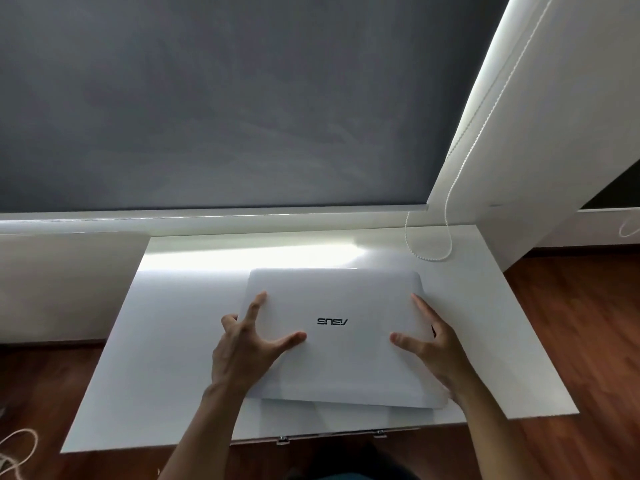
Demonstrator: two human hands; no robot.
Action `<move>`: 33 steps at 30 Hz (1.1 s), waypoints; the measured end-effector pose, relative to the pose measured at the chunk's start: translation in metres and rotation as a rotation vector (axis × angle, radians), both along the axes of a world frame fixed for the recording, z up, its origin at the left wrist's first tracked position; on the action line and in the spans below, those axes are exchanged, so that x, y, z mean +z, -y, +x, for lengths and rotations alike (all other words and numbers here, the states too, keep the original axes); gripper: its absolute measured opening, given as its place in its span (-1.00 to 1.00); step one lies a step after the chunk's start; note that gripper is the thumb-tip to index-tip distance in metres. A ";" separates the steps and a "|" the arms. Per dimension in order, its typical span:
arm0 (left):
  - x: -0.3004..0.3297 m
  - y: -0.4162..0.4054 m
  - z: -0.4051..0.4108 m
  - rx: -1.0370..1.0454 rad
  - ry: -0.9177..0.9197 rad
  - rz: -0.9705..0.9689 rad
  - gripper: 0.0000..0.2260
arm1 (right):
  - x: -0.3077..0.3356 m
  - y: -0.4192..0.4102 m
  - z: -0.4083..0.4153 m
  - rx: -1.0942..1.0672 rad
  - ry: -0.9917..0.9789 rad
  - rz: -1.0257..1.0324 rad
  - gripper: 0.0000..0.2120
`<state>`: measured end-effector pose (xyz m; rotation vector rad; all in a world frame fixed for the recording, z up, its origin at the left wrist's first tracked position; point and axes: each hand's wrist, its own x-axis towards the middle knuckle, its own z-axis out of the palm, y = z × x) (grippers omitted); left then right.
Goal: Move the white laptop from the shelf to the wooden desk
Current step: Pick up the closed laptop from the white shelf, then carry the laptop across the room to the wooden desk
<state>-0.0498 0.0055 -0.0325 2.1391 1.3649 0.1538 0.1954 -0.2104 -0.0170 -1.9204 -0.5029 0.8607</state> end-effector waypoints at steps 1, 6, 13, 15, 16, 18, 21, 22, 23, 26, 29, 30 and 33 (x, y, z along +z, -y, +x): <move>0.000 0.000 0.000 -0.003 -0.004 0.002 0.05 | -0.001 0.002 -0.001 0.014 0.002 0.005 -0.13; 0.000 0.000 0.001 -0.028 -0.006 -0.013 0.05 | -0.014 0.009 -0.003 0.027 0.025 0.030 -0.16; 0.003 0.016 0.002 0.024 0.008 -0.070 0.00 | -0.023 0.017 0.013 0.062 0.036 0.065 -0.19; 0.006 0.027 -0.004 0.066 0.033 -0.085 -0.01 | -0.023 0.019 0.018 0.106 0.043 0.084 -0.20; 0.007 0.036 -0.007 0.094 0.043 -0.086 -0.02 | -0.024 0.020 0.020 0.135 0.041 0.086 -0.20; 0.007 0.060 -0.015 0.175 0.060 -0.077 -0.03 | -0.024 0.021 0.026 0.198 0.033 0.089 -0.20; 0.005 0.105 -0.030 0.351 0.101 -0.069 -0.03 | -0.024 0.022 0.034 0.343 0.028 0.088 -0.23; 0.004 0.121 -0.035 0.404 0.119 -0.070 -0.01 | -0.024 0.022 0.037 0.396 0.034 0.080 -0.23; 0.003 0.136 -0.039 0.453 0.137 -0.069 -0.01 | -0.023 0.021 0.039 0.453 0.041 0.073 -0.23; -0.001 0.185 -0.054 0.614 0.189 -0.059 -0.02 | -0.020 0.014 0.041 0.616 0.095 0.047 -0.24; -0.003 0.237 -0.070 0.785 0.199 -0.059 -0.01 | -0.015 0.010 0.027 0.809 0.140 0.050 -0.22; -0.004 0.255 -0.077 0.845 0.208 -0.048 -0.01 | -0.015 0.009 0.019 0.871 0.146 0.058 -0.21; -0.009 0.308 -0.099 1.025 0.265 -0.048 0.01 | -0.019 0.008 -0.013 1.050 0.157 0.064 -0.21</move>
